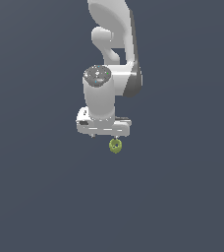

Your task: Pick up the object and move it to a goal position.

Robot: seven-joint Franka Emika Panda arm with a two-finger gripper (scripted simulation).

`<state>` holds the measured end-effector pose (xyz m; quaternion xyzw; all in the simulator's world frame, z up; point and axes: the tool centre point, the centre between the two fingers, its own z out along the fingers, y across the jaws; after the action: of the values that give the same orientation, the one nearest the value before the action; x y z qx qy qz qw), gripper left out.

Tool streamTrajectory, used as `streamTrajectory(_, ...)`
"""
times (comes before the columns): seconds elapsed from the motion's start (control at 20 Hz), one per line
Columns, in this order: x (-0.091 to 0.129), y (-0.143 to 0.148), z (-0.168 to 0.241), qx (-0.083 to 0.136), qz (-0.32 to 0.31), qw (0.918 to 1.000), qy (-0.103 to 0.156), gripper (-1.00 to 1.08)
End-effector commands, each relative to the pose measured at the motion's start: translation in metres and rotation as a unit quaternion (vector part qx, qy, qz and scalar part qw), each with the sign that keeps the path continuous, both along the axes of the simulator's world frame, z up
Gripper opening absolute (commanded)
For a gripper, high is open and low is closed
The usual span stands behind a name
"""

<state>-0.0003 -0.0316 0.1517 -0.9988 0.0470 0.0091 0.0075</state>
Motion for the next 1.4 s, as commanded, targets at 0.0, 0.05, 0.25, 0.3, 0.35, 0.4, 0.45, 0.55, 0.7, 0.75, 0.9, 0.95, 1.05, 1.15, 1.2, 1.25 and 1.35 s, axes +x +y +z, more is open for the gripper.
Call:
streamTrajectory(0.0,0.000,0.000,0.000,0.000,0.000,1.0000,0.000,1.00)
streamTrajectory(0.05,0.000,0.000,0.000,0.000,0.000,1.0000,0.000,1.00)
streamTrajectory(0.25,0.003,-0.002,0.002,0.002,0.004,1.0000,-0.003,1.00)
streamTrajectory(0.3,0.004,-0.003,0.003,0.002,0.006,1.0000,-0.004,1.00)
streamTrajectory(0.35,0.005,-0.004,0.004,0.003,0.007,1.0000,-0.006,1.00)
streamTrajectory(0.4,0.006,-0.005,0.005,0.004,0.008,0.9999,-0.007,1.00)
streamTrajectory(0.45,0.006,-0.006,0.006,0.004,0.009,0.9999,-0.008,1.00)
streamTrajectory(0.55,0.007,-0.007,0.007,0.005,0.009,0.9999,-0.008,1.00)
streamTrajectory(0.7,0.007,-0.006,0.006,0.005,0.009,0.9999,-0.008,1.00)
streamTrajectory(0.75,0.007,-0.006,0.006,0.004,0.011,0.9999,-0.008,1.00)
streamTrajectory(0.9,0.006,-0.003,0.002,0.003,0.022,0.9997,-0.008,1.00)
streamTrajectory(0.95,0.005,-0.001,0.000,0.003,0.028,0.9996,-0.008,1.00)
streamTrajectory(1.05,0.003,0.004,-0.006,0.001,0.044,0.9990,-0.008,1.00)
streamTrajectory(1.15,0.000,0.010,-0.013,0.000,0.064,0.9979,-0.008,1.00)
streamTrajectory(1.2,-0.001,0.013,-0.017,-0.001,0.076,0.9970,-0.009,1.00)
streamTrajectory(1.25,-0.003,0.017,-0.021,-0.002,0.090,0.9959,-0.009,1.00)
streamTrajectory(1.35,-0.007,0.026,-0.031,-0.004,0.118,0.9929,-0.009,1.00)
